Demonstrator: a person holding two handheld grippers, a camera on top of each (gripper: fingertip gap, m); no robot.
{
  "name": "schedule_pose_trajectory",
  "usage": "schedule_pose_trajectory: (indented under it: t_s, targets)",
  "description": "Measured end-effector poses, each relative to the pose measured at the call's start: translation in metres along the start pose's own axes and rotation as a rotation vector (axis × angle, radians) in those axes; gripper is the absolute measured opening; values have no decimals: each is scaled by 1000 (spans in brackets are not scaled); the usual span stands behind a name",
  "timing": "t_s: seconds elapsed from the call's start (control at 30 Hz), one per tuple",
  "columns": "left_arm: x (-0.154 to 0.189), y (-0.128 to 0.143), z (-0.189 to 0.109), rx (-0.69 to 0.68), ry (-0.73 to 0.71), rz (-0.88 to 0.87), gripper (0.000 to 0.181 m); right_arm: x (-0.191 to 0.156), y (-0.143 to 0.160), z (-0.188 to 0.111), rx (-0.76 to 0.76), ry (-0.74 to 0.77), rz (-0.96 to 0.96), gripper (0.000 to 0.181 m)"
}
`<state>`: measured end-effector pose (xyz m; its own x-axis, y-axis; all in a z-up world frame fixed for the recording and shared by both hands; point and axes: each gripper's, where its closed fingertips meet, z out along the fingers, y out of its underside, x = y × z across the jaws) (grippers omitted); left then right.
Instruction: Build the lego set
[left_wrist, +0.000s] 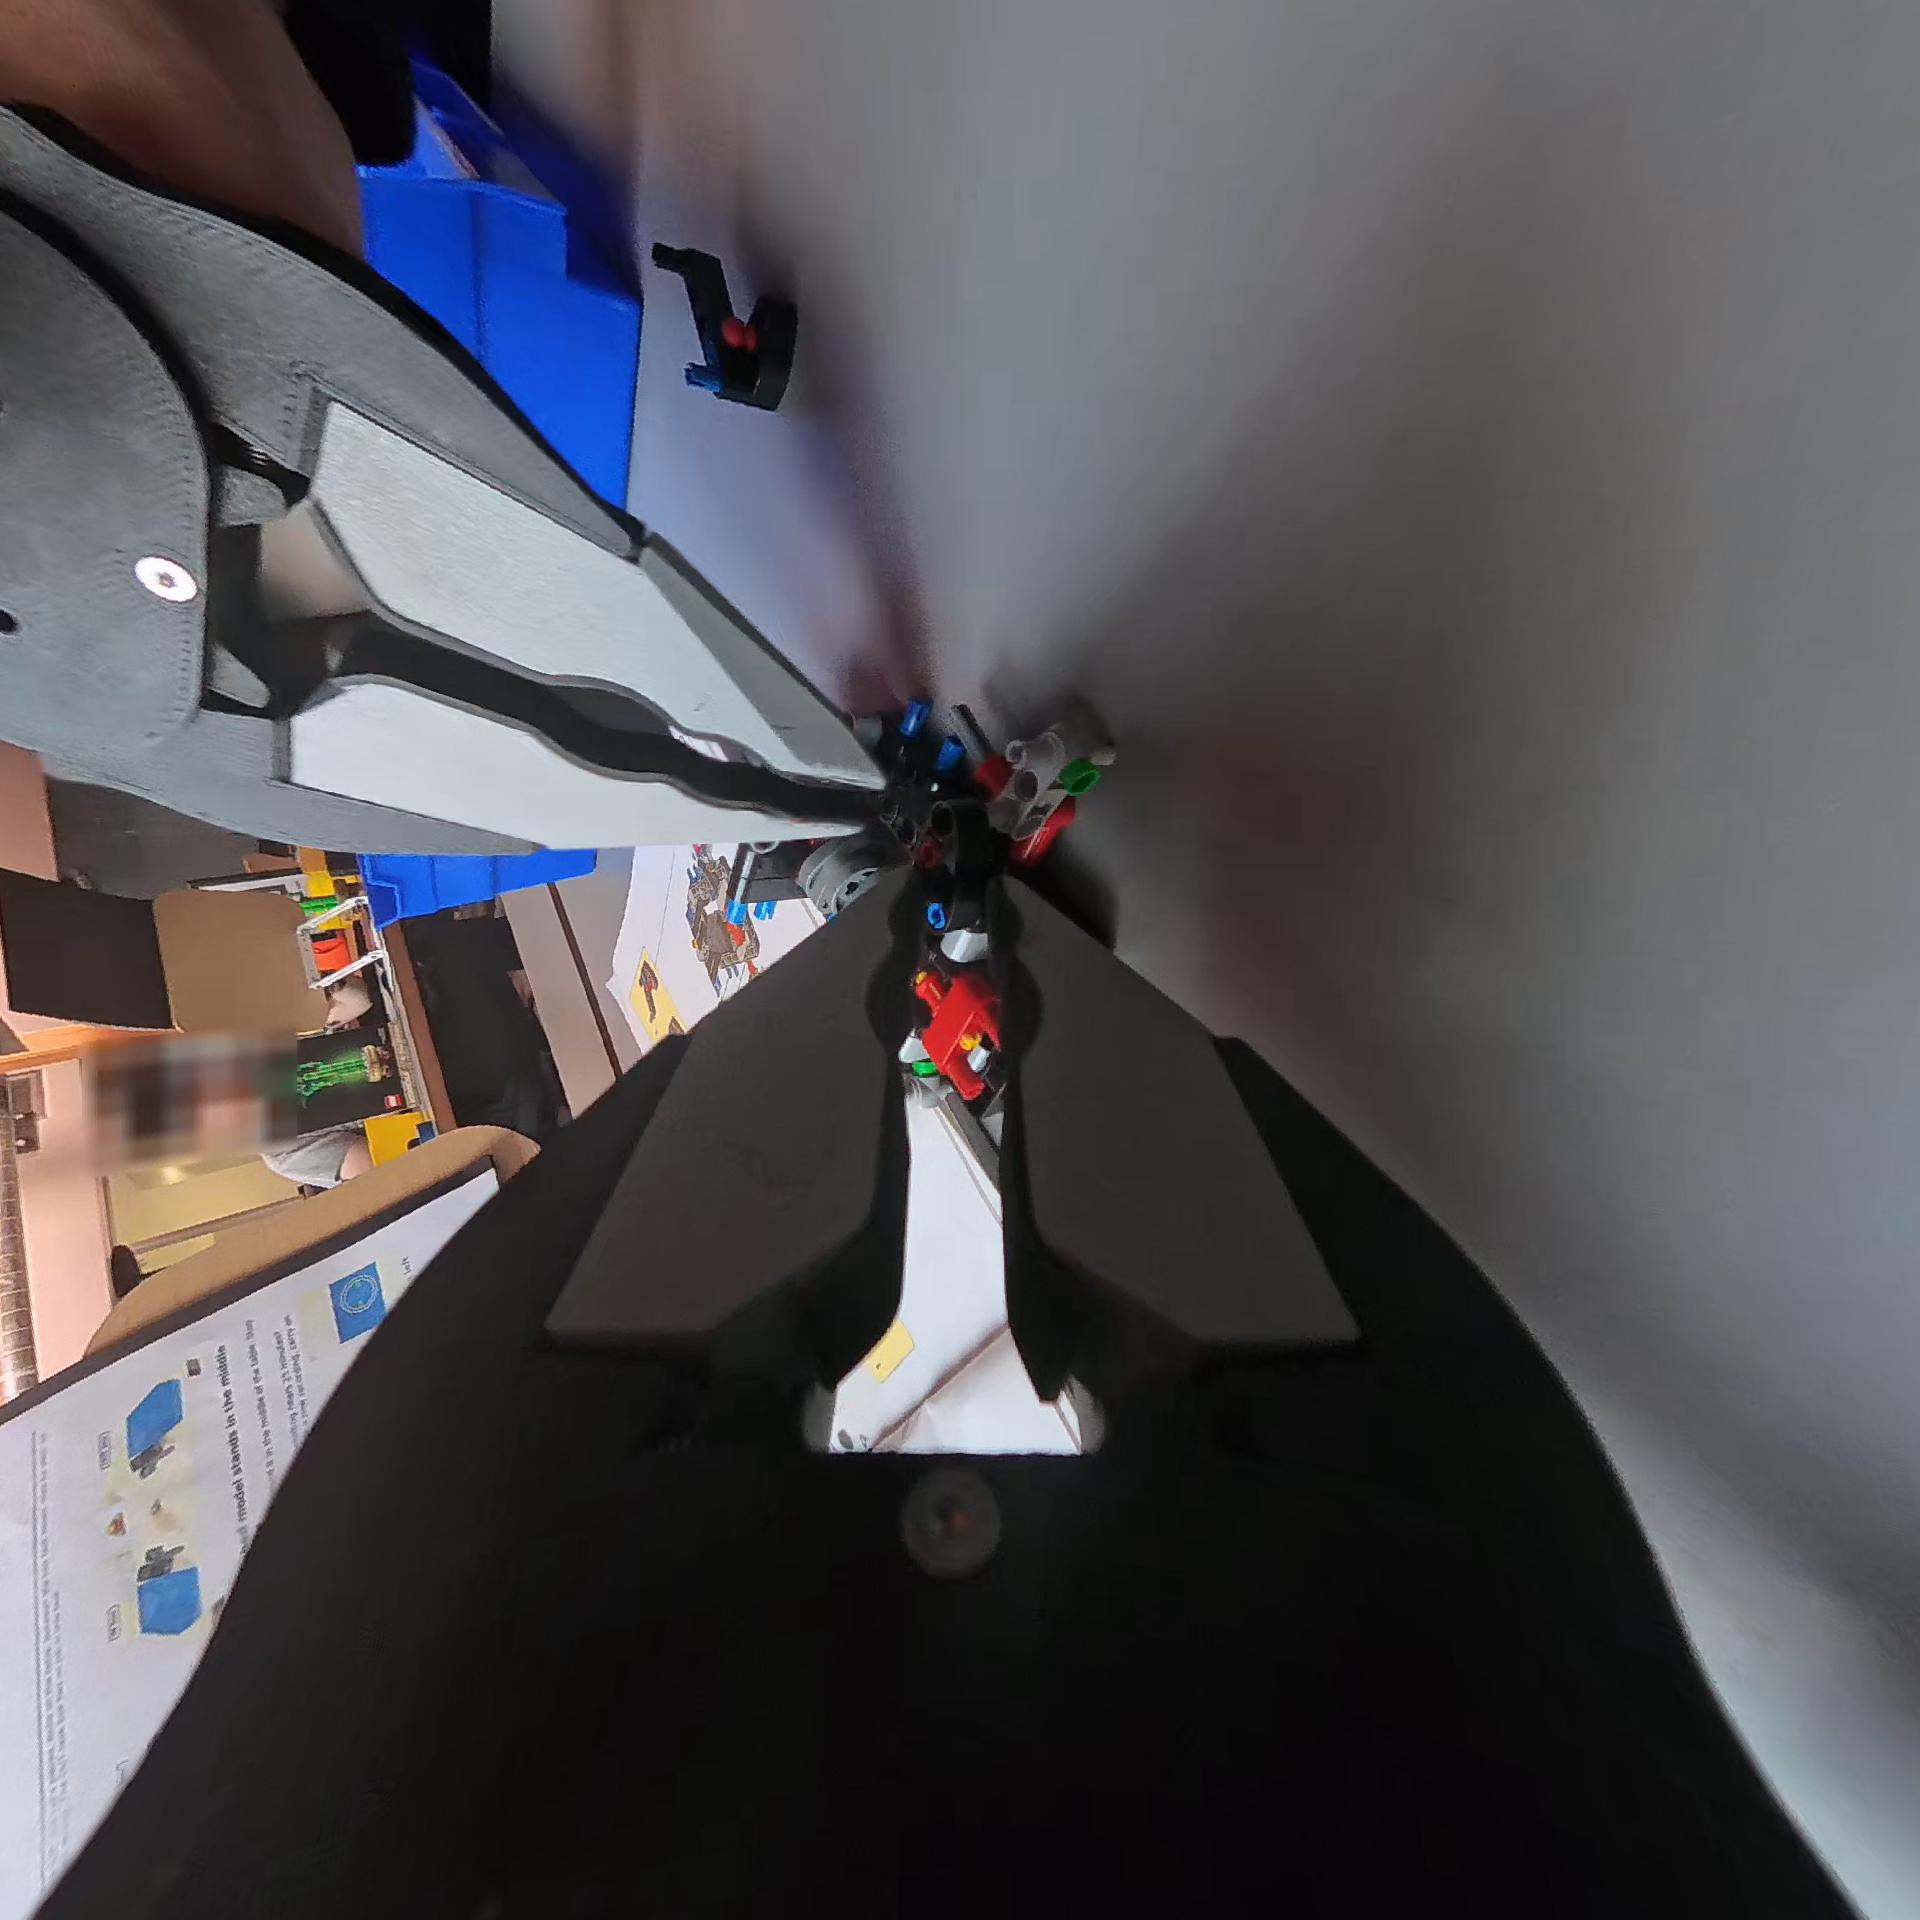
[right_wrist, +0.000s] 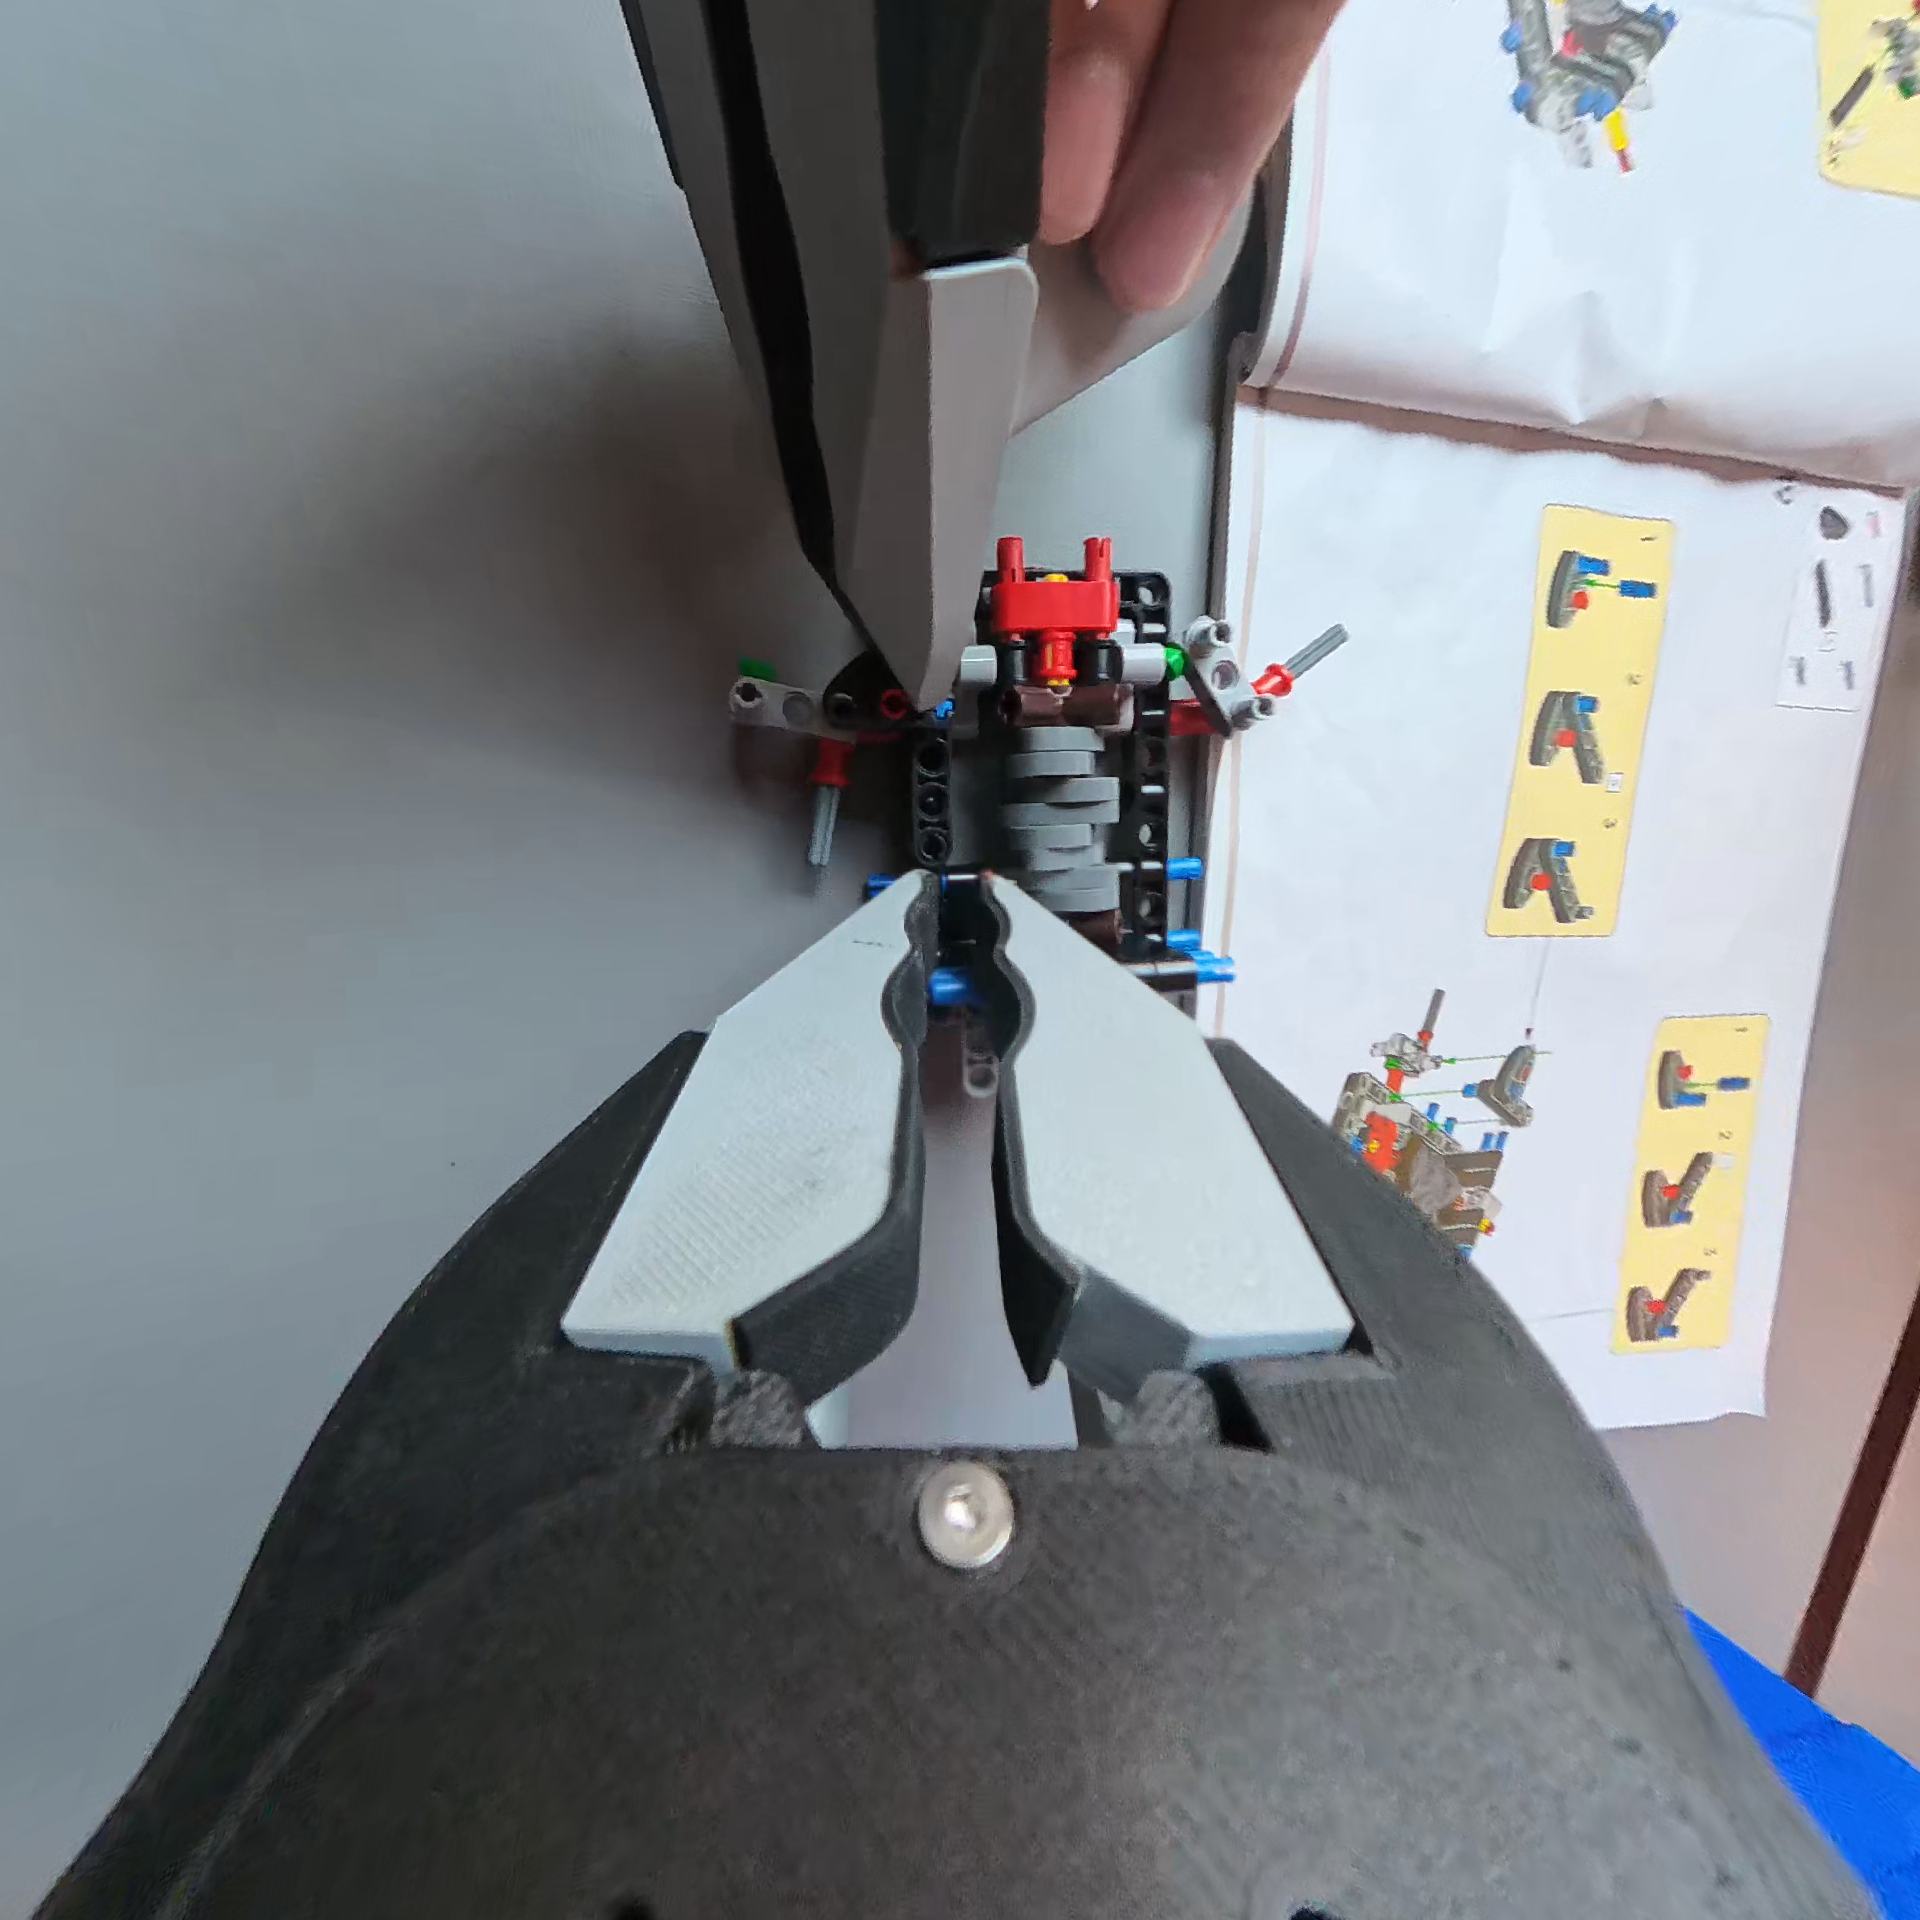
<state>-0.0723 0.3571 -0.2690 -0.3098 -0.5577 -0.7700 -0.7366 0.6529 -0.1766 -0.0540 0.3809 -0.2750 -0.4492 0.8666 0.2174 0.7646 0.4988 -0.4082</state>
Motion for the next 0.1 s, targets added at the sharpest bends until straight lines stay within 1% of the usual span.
schedule_pose_trajectory:
  t_s: [0.03,0.1]
  targets:
    - [0,0,0,1,0,-2,7,2,-1,-3,12,1,4,3]
    - [0,0,0,-3,-2,3,7,-2,-6,-5,30,-44,24,7]
